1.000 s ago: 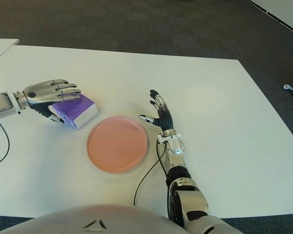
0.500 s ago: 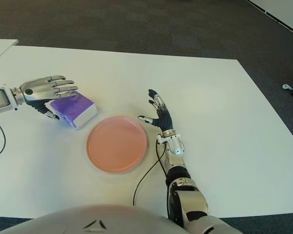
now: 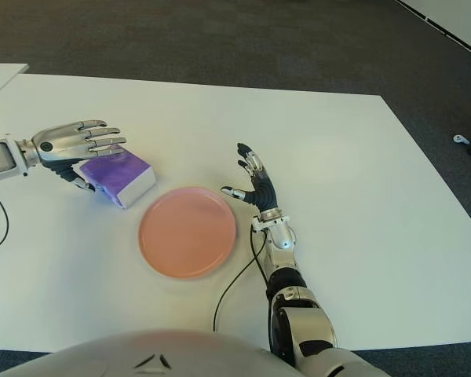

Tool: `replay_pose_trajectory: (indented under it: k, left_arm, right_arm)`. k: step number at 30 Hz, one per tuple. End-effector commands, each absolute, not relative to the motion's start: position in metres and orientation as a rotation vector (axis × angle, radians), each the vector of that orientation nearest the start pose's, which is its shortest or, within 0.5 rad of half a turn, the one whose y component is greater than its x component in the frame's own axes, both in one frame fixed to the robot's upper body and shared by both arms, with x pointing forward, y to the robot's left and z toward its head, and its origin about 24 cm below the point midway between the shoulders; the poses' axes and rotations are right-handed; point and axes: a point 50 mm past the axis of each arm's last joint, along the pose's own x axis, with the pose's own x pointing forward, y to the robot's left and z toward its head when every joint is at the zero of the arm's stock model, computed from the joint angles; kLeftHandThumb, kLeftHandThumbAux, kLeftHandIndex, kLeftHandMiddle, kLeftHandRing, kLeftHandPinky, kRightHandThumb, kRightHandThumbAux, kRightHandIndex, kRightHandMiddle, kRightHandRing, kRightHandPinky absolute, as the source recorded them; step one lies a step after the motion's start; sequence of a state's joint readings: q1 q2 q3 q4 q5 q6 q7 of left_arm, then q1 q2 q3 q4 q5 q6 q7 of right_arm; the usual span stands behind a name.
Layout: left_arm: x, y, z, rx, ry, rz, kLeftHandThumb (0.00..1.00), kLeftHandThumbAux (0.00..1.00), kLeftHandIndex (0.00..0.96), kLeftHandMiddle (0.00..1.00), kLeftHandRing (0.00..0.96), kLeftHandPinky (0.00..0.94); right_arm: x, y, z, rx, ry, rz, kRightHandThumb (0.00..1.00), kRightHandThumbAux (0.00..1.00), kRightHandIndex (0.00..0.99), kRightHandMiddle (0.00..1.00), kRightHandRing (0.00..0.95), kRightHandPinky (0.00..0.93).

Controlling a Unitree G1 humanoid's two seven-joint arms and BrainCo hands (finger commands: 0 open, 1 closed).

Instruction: Put the tissue paper into the plate.

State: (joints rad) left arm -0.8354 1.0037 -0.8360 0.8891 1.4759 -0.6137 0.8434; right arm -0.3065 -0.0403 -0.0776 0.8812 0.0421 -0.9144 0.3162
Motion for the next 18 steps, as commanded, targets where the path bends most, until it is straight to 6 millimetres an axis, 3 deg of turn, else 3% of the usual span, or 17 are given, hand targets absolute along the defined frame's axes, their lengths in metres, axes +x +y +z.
replay_pose_trajectory:
  k: [1, 18]
  left_arm:
    - [0.3202, 0.2775, 0.0990, 2.204, -0.796, -0.728, 0.379, 0.107, 0.000, 0.000, 0.000, 0.000]
    - [0.3192, 0.2707, 0.0906, 2.115, -0.797, -0.710, 0.370, 0.114, 0.000, 0.000, 0.000, 0.000]
  right_arm:
    - [0.2039, -0.1400, -0.0651, 0.054, 0.018, 0.206, 0.000, 0.841, 0.000, 0.000, 0.000, 0.000]
    - [0.2018, -0.1391, -0.0603, 0.079, -0.017, 0.183, 0.000, 0.842, 0.000, 0.000, 0.000, 0.000]
